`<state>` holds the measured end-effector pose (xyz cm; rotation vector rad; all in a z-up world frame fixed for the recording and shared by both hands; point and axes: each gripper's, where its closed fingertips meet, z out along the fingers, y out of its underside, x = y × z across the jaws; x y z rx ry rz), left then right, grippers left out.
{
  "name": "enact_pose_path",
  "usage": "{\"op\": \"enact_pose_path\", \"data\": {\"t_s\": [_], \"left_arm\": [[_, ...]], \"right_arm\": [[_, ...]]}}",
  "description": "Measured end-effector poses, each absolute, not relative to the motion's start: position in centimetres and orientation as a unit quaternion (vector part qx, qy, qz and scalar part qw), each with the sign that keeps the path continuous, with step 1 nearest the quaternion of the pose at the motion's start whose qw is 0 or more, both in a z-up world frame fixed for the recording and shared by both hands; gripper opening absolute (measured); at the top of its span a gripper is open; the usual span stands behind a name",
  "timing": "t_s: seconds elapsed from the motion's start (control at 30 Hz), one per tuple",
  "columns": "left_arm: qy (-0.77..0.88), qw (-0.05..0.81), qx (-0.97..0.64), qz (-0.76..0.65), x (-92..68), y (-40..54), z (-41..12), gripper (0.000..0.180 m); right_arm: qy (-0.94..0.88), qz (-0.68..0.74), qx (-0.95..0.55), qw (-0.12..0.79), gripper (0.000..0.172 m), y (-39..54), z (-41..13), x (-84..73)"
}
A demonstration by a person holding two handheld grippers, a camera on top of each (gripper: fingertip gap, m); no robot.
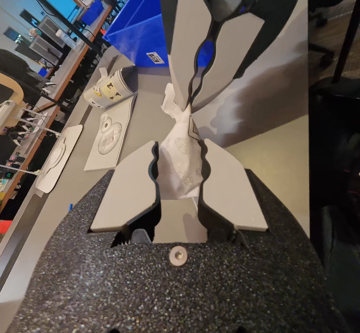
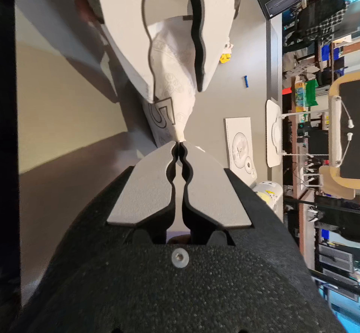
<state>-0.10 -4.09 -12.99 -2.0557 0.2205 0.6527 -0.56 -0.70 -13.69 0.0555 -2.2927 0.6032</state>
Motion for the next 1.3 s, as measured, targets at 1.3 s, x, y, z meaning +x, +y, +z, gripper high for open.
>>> {"op": "enact_pose_path", "data": {"t_s": [1.3], "left_arm": [[0.069, 0.539, -0.838, 0.052, 2.7, -5.8, -13.4, 0.001]], "right_arm": [[-0.961, 0.273, 0.045, 0.018, 0.009, -5.2, -13.2, 2.3]]}}
